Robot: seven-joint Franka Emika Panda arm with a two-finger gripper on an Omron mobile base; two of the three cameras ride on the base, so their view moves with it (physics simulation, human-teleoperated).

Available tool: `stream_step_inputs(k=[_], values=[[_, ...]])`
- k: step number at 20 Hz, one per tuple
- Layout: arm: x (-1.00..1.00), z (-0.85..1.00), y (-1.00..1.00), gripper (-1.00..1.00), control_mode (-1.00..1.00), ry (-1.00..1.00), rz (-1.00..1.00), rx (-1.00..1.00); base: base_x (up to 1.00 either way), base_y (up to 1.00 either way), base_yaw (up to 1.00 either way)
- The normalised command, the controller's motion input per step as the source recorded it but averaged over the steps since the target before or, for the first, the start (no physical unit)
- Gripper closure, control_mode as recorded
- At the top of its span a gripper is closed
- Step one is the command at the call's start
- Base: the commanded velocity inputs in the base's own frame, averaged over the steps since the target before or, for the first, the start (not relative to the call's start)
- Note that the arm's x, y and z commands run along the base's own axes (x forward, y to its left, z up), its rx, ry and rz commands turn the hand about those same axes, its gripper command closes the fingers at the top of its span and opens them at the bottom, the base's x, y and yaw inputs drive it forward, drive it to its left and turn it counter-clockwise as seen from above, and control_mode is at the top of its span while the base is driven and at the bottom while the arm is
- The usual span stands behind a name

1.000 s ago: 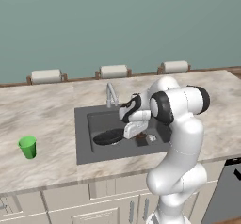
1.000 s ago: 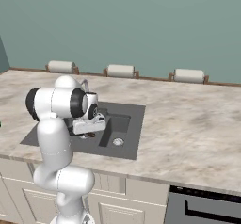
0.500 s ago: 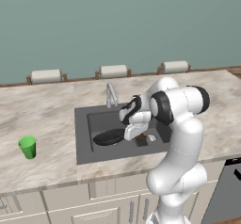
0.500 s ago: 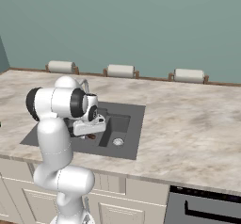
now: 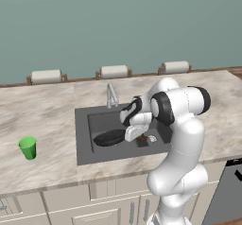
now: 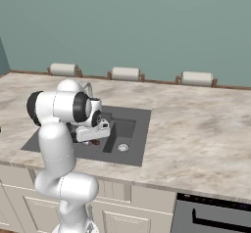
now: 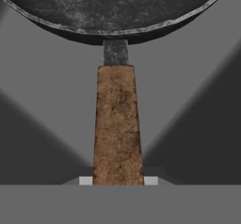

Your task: Place the pan in the left basin and the cup in the right basin of the sink.

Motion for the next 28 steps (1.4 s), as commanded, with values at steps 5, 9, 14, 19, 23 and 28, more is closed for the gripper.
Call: stream_step_inputs(k=[5,9,14,19,23,28], values=[[0.00,-0.11,0.02,1.00,-1.00,0.00,0.00,0.00,0.00,0.00,0.00],[0.00,-0.04,0.03,-1.00,-1.00,0.00,0.00,0.00,0.00,0.00,0.00],[0.00,0.00,0.00,-1.00,-1.00,0.00,0.00,0.00,0.00,0.00,0.00],[0.00,0.00,0.00,-1.00,-1.00,0.00,0.00,0.00,0.00,0.00,0.00],[0.00,0.00,0.00,-1.00,-1.00,0.00,0.00,0.00,0.00,0.00,0.00],[0.00,0.01,0.00,-1.00,-1.00,0.00,0.00,0.00,0.00,0.00,0.00]])
